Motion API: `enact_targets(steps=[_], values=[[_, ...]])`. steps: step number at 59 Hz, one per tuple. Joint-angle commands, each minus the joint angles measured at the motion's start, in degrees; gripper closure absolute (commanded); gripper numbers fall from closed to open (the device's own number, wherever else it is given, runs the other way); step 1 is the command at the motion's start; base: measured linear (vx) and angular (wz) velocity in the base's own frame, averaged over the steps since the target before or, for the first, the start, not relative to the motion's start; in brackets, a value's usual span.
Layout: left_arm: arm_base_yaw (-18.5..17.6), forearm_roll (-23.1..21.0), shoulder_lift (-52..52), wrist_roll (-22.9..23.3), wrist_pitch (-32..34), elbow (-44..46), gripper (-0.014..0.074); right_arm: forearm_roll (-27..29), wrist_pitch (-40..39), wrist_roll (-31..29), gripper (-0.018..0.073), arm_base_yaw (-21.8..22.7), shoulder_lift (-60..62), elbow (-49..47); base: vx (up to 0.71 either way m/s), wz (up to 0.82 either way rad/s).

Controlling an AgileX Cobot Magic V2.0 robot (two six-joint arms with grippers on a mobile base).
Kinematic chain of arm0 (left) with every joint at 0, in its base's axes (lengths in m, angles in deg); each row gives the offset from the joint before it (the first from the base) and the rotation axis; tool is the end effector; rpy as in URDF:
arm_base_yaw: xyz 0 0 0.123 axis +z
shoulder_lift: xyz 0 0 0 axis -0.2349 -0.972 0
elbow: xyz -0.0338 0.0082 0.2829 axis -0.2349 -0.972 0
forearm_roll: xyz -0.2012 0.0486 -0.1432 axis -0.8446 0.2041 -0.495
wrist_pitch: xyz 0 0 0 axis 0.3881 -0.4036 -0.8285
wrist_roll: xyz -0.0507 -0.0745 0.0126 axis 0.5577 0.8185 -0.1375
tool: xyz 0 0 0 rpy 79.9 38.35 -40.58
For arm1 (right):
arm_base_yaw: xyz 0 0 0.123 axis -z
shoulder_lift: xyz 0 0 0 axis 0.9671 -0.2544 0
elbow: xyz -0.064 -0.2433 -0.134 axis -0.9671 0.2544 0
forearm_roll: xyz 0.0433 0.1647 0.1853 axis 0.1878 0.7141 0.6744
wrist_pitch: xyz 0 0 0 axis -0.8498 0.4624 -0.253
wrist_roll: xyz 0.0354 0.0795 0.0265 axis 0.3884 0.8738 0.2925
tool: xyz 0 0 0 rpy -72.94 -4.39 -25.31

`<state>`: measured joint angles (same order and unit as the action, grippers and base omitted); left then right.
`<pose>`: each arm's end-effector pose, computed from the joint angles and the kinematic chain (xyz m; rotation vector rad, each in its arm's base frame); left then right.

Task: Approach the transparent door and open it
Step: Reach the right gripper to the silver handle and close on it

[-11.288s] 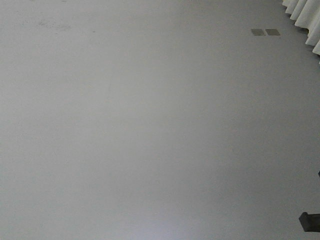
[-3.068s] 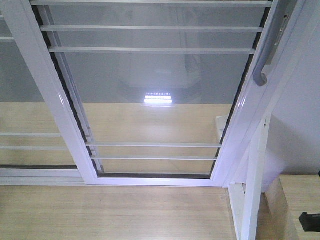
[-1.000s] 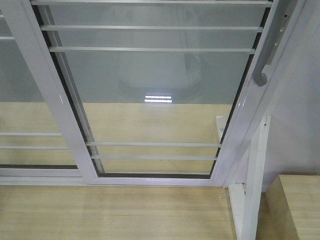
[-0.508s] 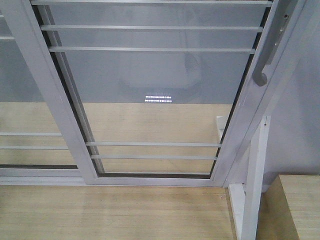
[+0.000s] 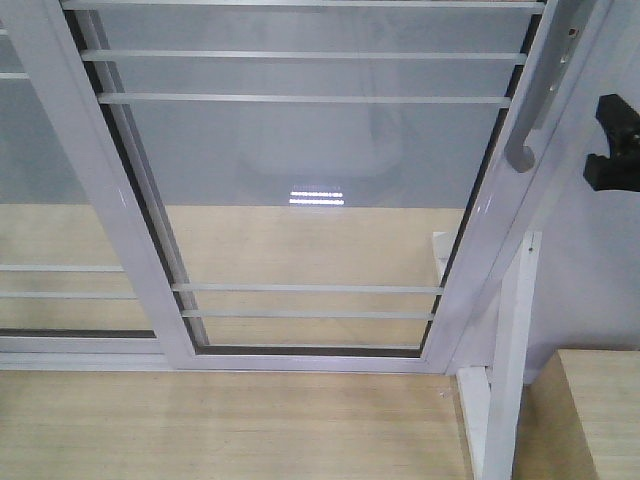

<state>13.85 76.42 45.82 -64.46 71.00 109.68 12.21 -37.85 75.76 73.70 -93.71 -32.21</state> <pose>0.1116 0.0012 0.3393 -0.0584 1.5728 -0.0411 0.2166 0.0083 0.3088 -0.2092 1.6975 -0.1019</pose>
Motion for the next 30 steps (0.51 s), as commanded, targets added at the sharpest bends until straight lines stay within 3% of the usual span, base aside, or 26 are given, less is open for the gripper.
enact_targets(steps=[1, 14, 26, 30], values=[[-0.3, -0.1, -0.6, 0.1, 4.4, 1.8, 0.0184, -1.7, -12.1, 0.2, 0.0044, 0.2, -4.4, -1.9, 0.0, 0.0], [-0.3, -0.1, -0.6, 0.1, 4.4, 1.8, 0.0184, -0.7, -26.4, 0.0, 0.0044, 0.2, -17.1, -2.2, 0.0, 0.0], [-0.3, -0.1, -0.6, 0.1, 4.3, 1.8, 0.0184, 7.8, -31.6, -1.5, 0.0059, 0.2, -26.8, -7.5, 0.0, 0.0], [-0.3, -0.1, -0.6, 0.1, 4.3, 1.8, 0.0184, 7.8, -31.7, -1.4, 0.0062, 0.2, -29.5, -10.5, 0.0, 0.0]])
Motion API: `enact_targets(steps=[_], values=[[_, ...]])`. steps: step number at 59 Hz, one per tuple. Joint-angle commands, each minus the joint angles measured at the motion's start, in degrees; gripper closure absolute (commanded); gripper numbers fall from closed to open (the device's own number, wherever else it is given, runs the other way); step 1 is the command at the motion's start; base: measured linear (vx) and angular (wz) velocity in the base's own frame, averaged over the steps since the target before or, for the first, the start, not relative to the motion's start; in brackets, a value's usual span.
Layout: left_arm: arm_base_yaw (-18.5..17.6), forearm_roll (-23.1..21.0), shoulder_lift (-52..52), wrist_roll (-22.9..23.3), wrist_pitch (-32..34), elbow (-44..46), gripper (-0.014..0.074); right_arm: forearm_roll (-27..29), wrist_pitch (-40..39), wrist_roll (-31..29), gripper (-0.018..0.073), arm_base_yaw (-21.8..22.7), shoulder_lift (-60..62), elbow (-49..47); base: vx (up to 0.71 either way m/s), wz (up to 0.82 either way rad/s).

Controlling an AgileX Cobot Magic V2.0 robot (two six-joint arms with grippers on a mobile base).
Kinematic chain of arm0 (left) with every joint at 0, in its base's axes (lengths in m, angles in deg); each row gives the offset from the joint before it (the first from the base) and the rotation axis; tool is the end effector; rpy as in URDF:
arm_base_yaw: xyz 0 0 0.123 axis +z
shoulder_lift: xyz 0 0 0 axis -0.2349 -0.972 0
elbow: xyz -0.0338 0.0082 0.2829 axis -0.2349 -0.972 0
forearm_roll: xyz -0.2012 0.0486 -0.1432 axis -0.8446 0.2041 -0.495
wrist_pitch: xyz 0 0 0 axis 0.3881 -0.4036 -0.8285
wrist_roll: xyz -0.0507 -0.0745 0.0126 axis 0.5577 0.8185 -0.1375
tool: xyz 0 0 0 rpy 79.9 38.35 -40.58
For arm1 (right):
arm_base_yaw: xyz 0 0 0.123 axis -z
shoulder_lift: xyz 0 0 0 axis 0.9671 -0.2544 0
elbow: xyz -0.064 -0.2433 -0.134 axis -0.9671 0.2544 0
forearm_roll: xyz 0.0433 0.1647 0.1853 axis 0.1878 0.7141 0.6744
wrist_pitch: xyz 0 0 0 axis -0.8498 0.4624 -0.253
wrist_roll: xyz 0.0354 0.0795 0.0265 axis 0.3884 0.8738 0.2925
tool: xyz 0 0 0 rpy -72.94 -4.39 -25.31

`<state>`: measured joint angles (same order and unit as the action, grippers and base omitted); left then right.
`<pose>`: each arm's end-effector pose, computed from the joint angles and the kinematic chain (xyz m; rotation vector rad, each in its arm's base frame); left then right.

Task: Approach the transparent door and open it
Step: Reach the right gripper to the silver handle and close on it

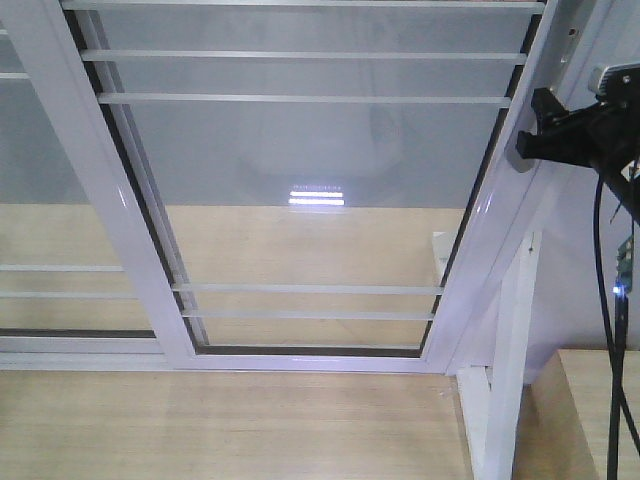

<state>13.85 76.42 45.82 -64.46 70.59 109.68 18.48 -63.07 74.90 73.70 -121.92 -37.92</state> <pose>0.1116 0.0012 0.3387 -0.0591 1.5799 -0.0406 0.3118 0.0100 0.2491 -0.1159 1.6564 -0.0401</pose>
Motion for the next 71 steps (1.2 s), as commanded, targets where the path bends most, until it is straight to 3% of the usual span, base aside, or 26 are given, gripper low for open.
enact_targets(steps=[1, 28, 45, 71], values=[[-0.3, -0.1, -0.6, 0.1, 4.7, 1.8, 0.0184, 1.6, -6.4, -0.6, 0.0064, 0.2, -1.8, -5.7, 0.0, 0.0], [-0.3, -0.1, -0.6, 0.1, 0.5, 1.8, 0.0184, 1.6, -3.5, -0.3, 0.0076, 0.2, -13.1, -21.5, 0.0, 0.0], [-0.3, -0.1, -0.6, 0.1, 0.5, 1.8, 0.0184, 0.3, -3.9, 1.3, 0.0212, 0.2, -15.1, -24.3, 0.0, 0.0], [-0.3, -0.1, -0.6, 0.1, 0.5, 1.8, 0.0184, -9.5, -4.6, 10.0, 0.0226, 0.2, -15.1, -24.3, 0.0, 0.0]])
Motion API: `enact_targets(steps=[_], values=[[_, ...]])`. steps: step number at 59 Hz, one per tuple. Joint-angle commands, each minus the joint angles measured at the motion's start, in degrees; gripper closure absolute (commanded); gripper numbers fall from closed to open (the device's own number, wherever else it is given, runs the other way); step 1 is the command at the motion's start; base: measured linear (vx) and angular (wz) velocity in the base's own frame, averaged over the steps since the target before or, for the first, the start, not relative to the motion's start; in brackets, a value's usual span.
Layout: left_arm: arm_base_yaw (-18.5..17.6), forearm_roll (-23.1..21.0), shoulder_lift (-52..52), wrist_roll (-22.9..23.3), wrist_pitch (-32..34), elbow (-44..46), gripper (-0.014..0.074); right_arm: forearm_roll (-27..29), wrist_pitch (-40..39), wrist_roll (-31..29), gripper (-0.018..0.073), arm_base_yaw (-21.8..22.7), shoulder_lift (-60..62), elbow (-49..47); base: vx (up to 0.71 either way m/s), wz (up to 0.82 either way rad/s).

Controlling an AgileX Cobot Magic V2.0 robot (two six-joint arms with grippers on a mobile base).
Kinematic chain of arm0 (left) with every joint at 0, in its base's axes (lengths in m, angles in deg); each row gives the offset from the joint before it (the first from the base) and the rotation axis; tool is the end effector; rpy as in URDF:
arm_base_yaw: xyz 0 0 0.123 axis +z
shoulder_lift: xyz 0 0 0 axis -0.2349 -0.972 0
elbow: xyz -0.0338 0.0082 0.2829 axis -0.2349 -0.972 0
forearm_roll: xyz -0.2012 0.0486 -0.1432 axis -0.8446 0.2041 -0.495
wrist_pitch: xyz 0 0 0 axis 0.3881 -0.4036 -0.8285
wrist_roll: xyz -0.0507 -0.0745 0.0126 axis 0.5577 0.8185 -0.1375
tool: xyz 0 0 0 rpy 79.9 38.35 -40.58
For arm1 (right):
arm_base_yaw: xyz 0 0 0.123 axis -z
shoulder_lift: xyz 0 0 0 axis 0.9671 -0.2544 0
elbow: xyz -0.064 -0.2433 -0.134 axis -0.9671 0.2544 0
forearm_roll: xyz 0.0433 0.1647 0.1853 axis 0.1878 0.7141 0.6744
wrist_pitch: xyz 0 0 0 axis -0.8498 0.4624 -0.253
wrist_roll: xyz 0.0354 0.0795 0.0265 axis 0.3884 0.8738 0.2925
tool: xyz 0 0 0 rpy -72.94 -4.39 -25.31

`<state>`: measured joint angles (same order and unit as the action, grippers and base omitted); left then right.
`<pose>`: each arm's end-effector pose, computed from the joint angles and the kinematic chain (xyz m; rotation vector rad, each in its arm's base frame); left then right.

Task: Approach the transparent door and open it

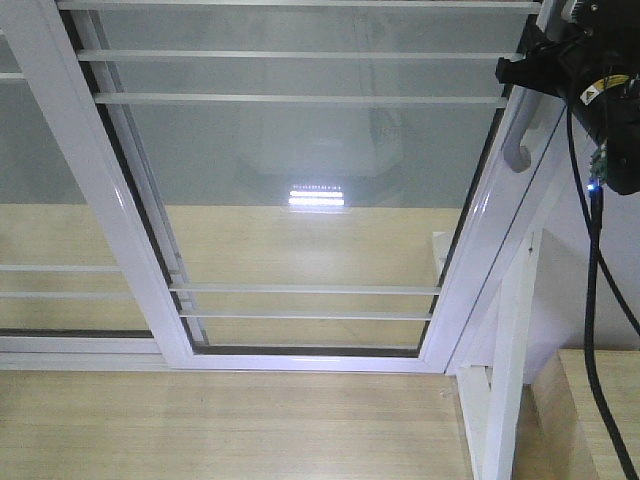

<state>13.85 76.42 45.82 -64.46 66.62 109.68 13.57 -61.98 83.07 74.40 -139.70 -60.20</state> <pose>0.1113 0.0016 0.3324 -0.0654 1.6488 -0.0357 0.4090 0.0121 0.2511 -0.0831 1.6015 0.0443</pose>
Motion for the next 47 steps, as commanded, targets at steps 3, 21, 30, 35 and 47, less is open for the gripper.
enact_targets(steps=[3, 21, 30, 35, 47], values=[[-0.3, -0.1, -0.6, 0.1, 4.5, 1.8, 0.0184, -4.9, -6.1, 3.0, 0.0226, -0.6, 2.7, -2.0, 0.0, 0.0], [-0.3, -0.1, -0.6, 0.1, 4.5, 1.8, 0.0184, -5.0, -6.2, 3.5, 0.022, -5.0, 2.7, -2.0, 0.0, 0.0], [-0.3, -0.1, -0.6, 0.1, 4.5, 1.8, 0.0184, -4.0, -6.2, 3.5, 0.0214, -6.8, 2.7, -2.0, 0.0, 0.0], [-0.3, -0.1, -0.6, 0.1, 4.5, 1.8, 0.0184, -4.0, -6.3, 3.5, 0.0214, -7.6, 2.7, -2.0, 0.0, 0.0], [-0.3, -0.1, -0.6, 0.1, 4.4, 1.8, 0.0184, -4.0, -6.5, 3.4, 0.0214, -10.2, 2.5, -2.0, 0.0, 0.0]])
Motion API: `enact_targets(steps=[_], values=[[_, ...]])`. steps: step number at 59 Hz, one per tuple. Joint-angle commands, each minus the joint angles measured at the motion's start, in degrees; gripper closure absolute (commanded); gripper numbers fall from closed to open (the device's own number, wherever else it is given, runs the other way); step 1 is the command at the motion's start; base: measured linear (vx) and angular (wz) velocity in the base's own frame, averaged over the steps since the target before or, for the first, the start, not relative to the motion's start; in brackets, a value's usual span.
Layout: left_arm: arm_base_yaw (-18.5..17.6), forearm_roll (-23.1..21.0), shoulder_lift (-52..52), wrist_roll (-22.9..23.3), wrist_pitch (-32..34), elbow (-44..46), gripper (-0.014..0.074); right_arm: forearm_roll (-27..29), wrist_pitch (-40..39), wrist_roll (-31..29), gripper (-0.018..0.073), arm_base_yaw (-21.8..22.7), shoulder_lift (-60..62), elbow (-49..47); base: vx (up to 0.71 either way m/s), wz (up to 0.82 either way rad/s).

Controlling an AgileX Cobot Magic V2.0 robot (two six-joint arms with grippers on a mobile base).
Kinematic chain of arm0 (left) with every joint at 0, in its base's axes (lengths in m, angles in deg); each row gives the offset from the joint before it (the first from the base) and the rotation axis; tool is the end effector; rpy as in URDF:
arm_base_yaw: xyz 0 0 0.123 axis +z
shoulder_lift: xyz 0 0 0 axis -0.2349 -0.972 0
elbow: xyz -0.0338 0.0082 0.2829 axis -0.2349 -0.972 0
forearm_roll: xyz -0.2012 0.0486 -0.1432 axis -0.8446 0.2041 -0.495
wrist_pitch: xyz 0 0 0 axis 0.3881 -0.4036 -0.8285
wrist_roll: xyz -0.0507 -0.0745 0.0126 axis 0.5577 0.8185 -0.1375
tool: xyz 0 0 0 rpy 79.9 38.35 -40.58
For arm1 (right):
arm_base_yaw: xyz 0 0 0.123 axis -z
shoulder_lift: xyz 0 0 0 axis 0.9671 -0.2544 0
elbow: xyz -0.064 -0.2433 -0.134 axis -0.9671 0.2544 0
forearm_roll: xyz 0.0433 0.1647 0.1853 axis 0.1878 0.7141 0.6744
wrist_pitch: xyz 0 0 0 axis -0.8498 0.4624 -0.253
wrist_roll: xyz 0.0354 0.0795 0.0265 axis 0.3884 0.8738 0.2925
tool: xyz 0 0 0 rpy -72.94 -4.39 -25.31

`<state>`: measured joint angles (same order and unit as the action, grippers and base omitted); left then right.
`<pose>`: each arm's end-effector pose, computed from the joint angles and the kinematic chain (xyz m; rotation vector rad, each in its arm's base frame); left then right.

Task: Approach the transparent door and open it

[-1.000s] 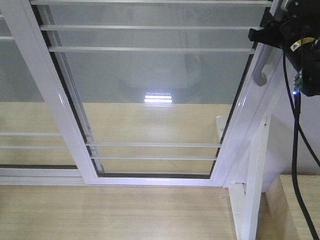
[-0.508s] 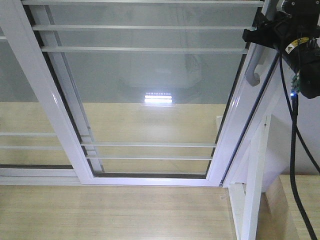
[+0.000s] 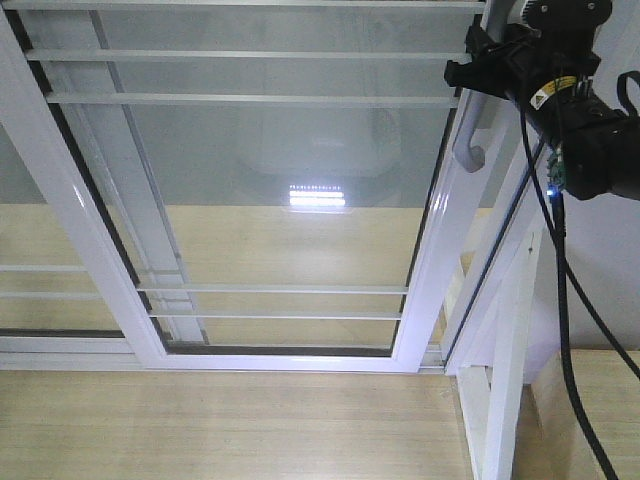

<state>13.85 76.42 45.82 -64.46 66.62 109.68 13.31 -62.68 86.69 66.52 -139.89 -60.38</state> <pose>0.1113 0.0016 0.3324 -0.0654 1.6488 -0.0357 0.4043 0.0685 0.2518 -0.1476 1.5885 0.2010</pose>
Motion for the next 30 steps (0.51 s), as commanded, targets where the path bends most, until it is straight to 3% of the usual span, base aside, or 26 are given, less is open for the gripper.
enact_targets(steps=[1, 30], values=[[-0.3, -0.1, -0.6, 0.1, 4.4, 1.8, 0.0184, -3.8, -5.8, -0.2, 0.0214, -2.4, 2.7, -1.8, 0.0, 0.0], [-0.3, -0.1, -0.6, 0.1, 3.4, 1.8, 0.0184, -0.5, -10.4, -0.1, 0.0214, -11.2, -3.4, -3.4, 0.0, 0.0]])
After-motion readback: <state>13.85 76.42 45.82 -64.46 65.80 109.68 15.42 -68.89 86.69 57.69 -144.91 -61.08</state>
